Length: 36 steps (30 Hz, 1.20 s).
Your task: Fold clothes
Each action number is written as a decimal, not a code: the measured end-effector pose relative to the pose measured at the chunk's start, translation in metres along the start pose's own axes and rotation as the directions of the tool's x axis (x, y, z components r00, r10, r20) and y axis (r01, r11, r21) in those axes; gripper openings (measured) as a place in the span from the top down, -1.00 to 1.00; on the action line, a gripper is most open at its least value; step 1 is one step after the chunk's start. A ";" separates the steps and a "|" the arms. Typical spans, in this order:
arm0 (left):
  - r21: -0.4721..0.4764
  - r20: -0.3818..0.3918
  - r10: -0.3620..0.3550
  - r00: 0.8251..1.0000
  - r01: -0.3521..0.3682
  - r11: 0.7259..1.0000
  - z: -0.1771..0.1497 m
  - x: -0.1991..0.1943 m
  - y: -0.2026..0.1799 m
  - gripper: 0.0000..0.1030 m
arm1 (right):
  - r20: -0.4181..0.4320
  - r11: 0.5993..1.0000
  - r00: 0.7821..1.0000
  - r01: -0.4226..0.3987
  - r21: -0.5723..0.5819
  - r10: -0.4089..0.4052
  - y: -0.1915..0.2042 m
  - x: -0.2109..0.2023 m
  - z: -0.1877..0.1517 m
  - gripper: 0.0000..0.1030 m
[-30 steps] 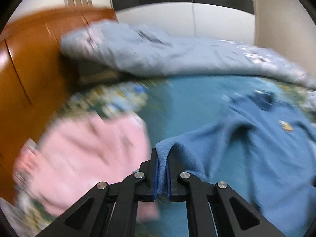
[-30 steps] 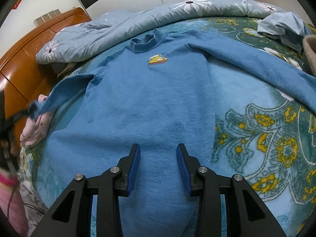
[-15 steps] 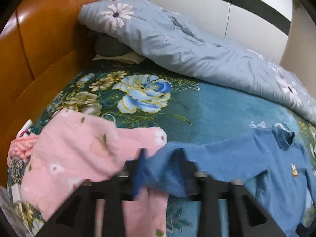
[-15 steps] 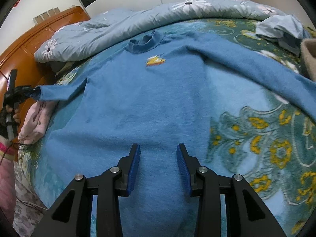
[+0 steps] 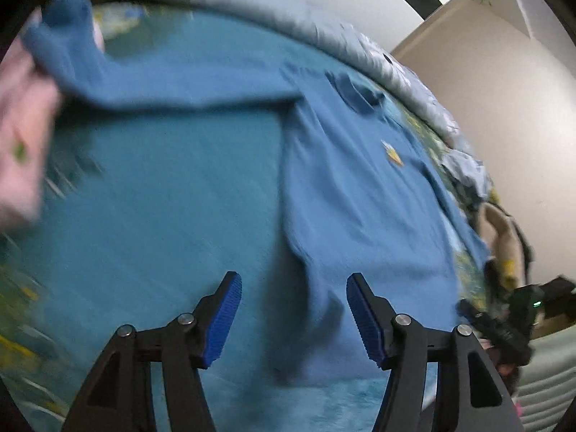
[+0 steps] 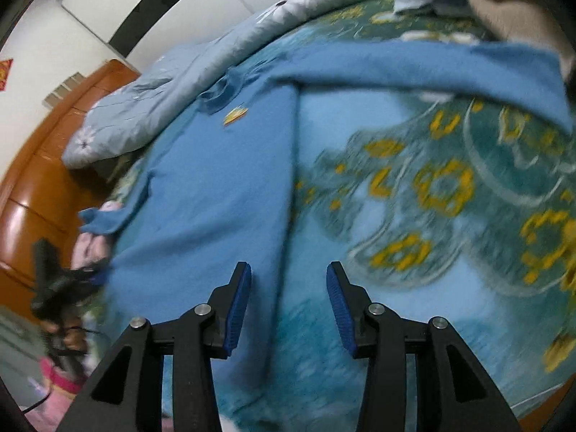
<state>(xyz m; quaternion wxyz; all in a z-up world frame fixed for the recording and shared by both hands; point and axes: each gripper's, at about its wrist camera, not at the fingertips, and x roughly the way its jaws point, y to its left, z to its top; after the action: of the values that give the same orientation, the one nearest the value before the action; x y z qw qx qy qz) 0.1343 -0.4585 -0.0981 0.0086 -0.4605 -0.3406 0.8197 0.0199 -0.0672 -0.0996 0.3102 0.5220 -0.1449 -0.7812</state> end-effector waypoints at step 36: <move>0.049 0.057 0.161 0.985 -0.164 0.985 -0.062 -0.056 -0.010 0.34 | 0.205 0.987 0.973 0.076 0.143 -0.104 -0.062 -0.089 -0.006 0.88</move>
<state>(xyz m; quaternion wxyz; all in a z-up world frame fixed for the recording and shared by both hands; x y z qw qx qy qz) 0.2103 -0.4350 -0.0715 -0.0550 -0.4643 -0.2798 0.8385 0.0276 0.0377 -0.0718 0.2215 0.4617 -0.2054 -0.8340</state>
